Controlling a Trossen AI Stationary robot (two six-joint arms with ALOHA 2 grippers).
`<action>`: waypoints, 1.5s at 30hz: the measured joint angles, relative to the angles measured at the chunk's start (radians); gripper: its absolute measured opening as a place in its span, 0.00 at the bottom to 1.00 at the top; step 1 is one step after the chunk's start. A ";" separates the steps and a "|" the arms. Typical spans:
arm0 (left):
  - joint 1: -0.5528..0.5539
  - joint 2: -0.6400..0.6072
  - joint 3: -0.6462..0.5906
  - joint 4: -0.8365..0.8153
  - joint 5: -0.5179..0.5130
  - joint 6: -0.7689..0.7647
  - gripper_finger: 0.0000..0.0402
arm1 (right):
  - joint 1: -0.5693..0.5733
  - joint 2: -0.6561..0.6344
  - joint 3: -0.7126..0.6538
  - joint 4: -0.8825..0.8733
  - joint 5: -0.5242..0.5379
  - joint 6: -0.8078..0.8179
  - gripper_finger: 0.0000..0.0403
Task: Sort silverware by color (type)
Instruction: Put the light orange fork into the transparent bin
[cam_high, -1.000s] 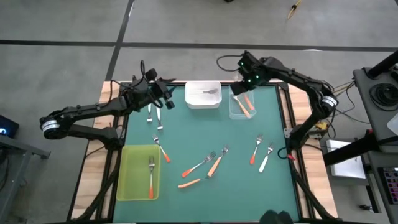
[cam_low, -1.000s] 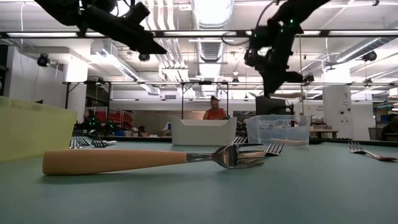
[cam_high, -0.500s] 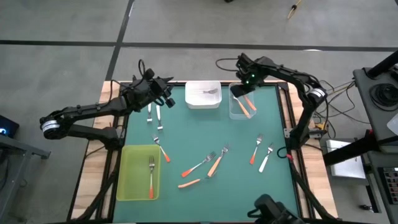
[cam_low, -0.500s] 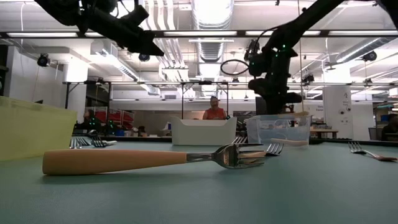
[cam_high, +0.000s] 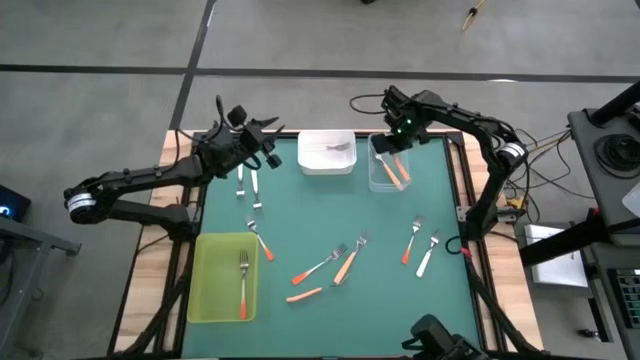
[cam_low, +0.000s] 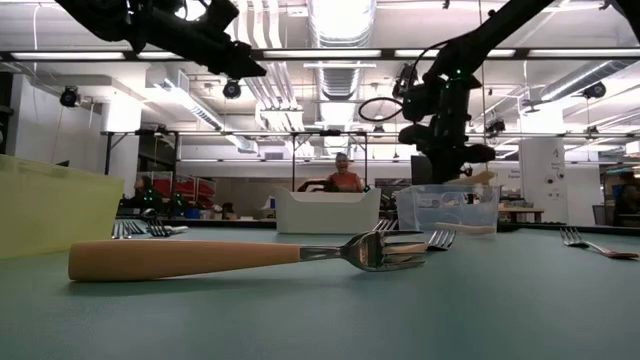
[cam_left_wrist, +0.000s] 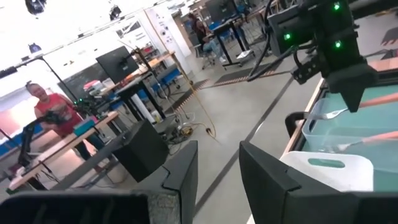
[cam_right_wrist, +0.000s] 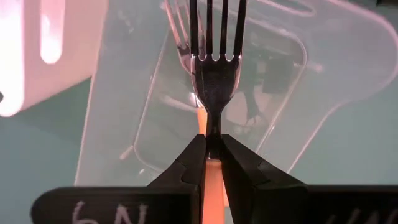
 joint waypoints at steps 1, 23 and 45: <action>0.000 0.000 0.000 -0.001 0.000 0.007 0.25 | 0.000 0.000 0.000 -0.004 -0.001 0.016 0.07; 0.002 0.000 -0.008 -0.030 -0.016 0.021 0.25 | -0.011 -0.001 -0.001 0.044 0.040 0.286 0.07; 0.002 0.000 -0.008 -0.060 -0.018 -0.004 0.25 | 0.056 -0.004 -0.001 0.020 0.076 0.397 0.07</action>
